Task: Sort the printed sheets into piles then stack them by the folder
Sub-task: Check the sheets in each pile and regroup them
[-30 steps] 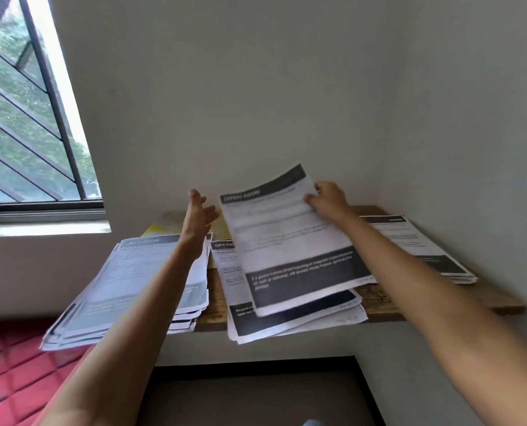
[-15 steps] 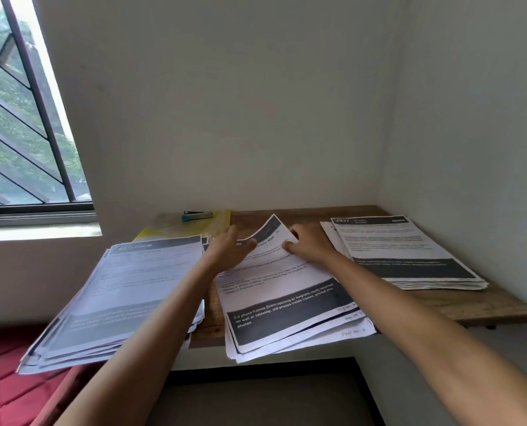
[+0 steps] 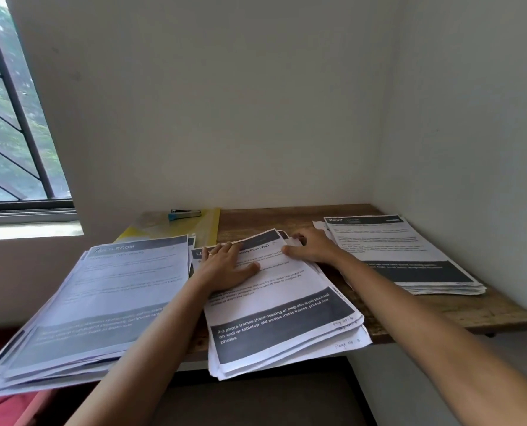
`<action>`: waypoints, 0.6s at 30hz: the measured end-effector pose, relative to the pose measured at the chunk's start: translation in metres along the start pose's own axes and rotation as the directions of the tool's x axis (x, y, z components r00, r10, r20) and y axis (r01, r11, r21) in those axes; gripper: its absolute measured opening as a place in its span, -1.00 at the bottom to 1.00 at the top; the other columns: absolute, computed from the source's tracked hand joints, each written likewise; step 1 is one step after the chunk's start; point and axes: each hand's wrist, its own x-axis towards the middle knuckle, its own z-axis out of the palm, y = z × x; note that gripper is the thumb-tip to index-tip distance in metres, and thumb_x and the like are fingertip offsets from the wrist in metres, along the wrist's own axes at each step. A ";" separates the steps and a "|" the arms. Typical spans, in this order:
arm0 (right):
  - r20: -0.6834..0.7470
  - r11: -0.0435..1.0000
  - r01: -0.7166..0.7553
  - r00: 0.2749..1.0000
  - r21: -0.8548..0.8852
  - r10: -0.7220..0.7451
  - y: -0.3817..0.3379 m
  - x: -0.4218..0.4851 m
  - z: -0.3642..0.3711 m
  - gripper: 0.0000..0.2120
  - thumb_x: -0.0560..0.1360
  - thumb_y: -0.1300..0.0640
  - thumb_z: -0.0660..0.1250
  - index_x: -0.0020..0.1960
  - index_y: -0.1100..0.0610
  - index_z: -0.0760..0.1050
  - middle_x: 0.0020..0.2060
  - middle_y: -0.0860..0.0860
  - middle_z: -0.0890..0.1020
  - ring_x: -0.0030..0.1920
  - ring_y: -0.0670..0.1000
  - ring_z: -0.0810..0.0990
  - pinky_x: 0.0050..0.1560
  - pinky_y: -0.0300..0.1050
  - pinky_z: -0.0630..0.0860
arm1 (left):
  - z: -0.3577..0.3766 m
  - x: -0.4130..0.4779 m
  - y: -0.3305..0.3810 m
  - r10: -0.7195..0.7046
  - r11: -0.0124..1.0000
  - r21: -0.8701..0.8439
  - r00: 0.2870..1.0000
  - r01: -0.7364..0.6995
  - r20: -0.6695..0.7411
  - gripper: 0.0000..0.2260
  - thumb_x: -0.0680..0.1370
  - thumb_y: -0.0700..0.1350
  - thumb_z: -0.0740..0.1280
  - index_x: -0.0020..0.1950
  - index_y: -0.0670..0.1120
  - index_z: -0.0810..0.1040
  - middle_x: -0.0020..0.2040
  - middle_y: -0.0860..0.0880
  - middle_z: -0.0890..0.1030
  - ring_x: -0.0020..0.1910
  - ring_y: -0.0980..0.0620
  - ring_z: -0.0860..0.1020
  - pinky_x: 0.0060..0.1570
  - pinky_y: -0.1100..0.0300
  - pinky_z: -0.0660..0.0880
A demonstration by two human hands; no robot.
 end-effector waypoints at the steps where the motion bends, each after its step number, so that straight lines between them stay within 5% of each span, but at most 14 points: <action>1: 0.001 1.000 0.003 1.000 -0.003 -0.003 -0.001 0.002 0.000 -0.47 0.44 -0.18 0.38 0.27 0.14 0.48 0.26 0.08 0.50 0.24 0.08 0.45 0.25 0.04 0.39 | 0.001 0.000 0.000 0.004 1.000 -0.002 1.000 -0.004 0.001 -0.33 0.55 0.34 0.08 0.56 0.02 0.10 0.57 -0.05 0.11 0.55 -0.08 0.02 0.50 -0.13 -0.19; 5: 0.030 0.999 -0.038 0.999 0.036 0.037 -0.003 0.011 0.001 -0.53 0.39 -0.21 0.41 0.09 0.15 0.59 0.02 0.06 0.61 0.08 0.06 0.54 0.03 -0.09 0.44 | 0.002 0.003 -0.002 0.012 1.000 0.002 1.000 -0.012 0.013 -0.33 0.55 0.35 0.07 0.56 0.03 0.10 0.57 -0.04 0.11 0.55 -0.08 0.02 0.50 -0.14 -0.18; 8: 0.018 0.989 -0.049 0.999 0.136 0.047 -0.005 0.013 -0.002 -0.52 0.36 -0.13 0.48 0.12 0.19 0.59 0.11 0.10 0.61 0.11 0.07 0.55 0.12 -0.01 0.49 | 0.004 0.005 -0.002 0.013 1.000 -0.003 1.000 -0.013 0.018 -0.33 0.55 0.35 0.06 0.55 0.03 0.10 0.57 -0.04 0.11 0.55 -0.08 0.02 0.50 -0.15 -0.18; 11: 0.028 0.966 -0.033 0.999 0.258 0.026 -0.005 0.014 -0.004 -0.59 0.35 0.01 0.52 0.11 0.20 0.60 0.11 0.06 0.61 0.05 0.00 0.55 -0.13 -0.25 0.46 | 0.005 0.007 -0.004 0.019 1.000 -0.013 1.000 -0.019 0.007 -0.33 0.54 0.36 0.06 0.55 0.04 0.11 0.57 -0.04 0.12 0.55 -0.08 0.03 0.49 -0.16 -0.17; 15: -0.003 0.964 0.038 0.999 0.264 -0.039 0.001 0.013 -0.003 -0.78 0.34 0.05 0.53 -0.03 0.01 0.62 0.18 0.05 0.60 0.39 0.09 0.38 0.30 0.08 0.37 | 0.006 0.008 -0.005 0.020 0.999 -0.047 1.000 -0.021 -0.013 -0.33 0.54 0.34 0.10 0.55 0.04 0.10 0.57 -0.05 0.12 0.55 -0.09 0.04 0.49 -0.15 -0.18; 18: -0.094 0.961 0.137 0.989 0.239 -0.118 -0.001 0.006 -0.004 -0.77 0.39 0.12 0.49 0.03 0.10 0.63 0.28 0.10 0.54 0.50 0.05 0.16 0.43 0.09 0.16 | 0.005 0.008 -0.006 0.054 0.987 -0.144 0.994 -0.067 -0.096 -0.29 0.53 0.29 0.19 0.56 0.01 0.05 0.57 -0.06 0.12 0.54 -0.08 0.09 0.50 -0.17 -0.14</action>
